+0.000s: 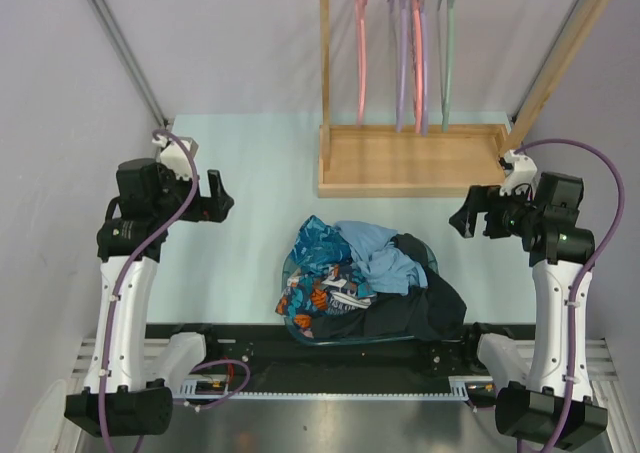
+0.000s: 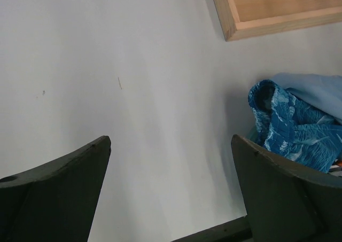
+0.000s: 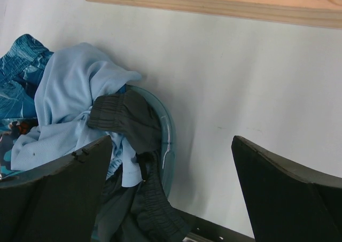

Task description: Place the shorts on the hanger

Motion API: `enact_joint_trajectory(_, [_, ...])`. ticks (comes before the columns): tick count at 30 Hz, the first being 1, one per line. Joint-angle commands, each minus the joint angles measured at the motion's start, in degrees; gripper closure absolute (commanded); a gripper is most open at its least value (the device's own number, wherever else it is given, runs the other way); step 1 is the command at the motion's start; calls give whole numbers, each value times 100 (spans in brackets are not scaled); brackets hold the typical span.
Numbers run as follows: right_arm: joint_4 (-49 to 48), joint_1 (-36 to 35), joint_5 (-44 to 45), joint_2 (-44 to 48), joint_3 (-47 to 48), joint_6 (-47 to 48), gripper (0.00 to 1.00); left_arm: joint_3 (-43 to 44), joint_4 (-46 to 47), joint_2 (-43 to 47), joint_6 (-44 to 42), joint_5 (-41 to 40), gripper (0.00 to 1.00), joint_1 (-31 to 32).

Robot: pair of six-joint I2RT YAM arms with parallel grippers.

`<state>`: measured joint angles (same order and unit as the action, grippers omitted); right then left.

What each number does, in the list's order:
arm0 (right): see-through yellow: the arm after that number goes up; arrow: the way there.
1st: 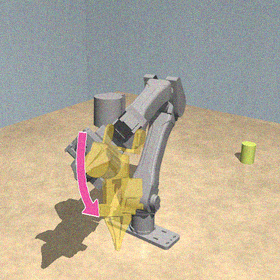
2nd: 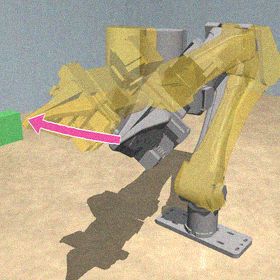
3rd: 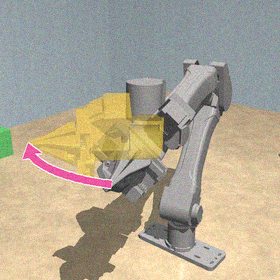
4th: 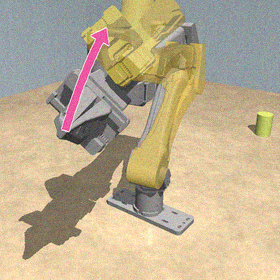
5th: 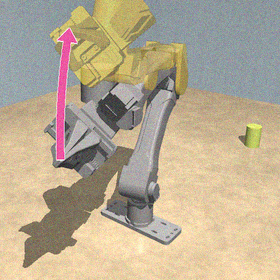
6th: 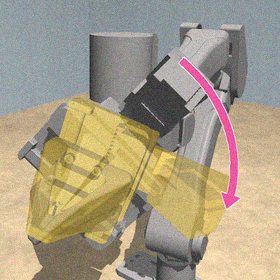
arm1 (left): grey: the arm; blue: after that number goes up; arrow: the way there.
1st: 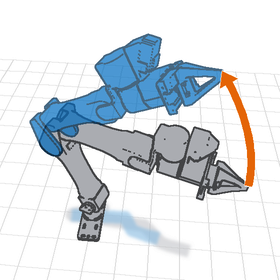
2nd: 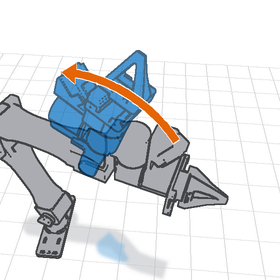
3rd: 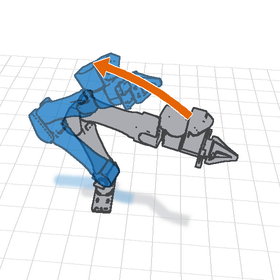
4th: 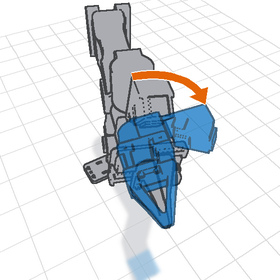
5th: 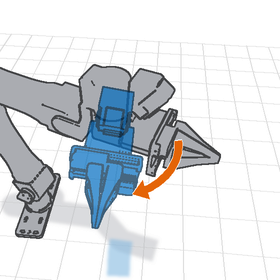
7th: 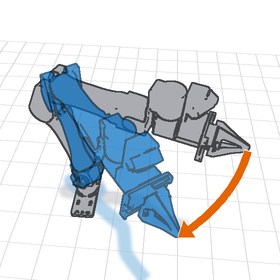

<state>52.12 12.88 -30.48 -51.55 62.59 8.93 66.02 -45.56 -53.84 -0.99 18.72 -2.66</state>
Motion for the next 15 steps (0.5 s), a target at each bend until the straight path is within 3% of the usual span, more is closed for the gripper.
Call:
enact_joint_trajectory(1, [79,-14,-318,-13,78,381,0,262,39,23,-515,246,0,-42])
enact_joint_trajectory(10, [255,-831,-37,-31,149,715,0,192,179,-38,-560,184,0,-42])
enact_joint_trajectory(15, [404,-1514,-125,-162,0,1110,0,210,284,-91,-639,597,0,-33])
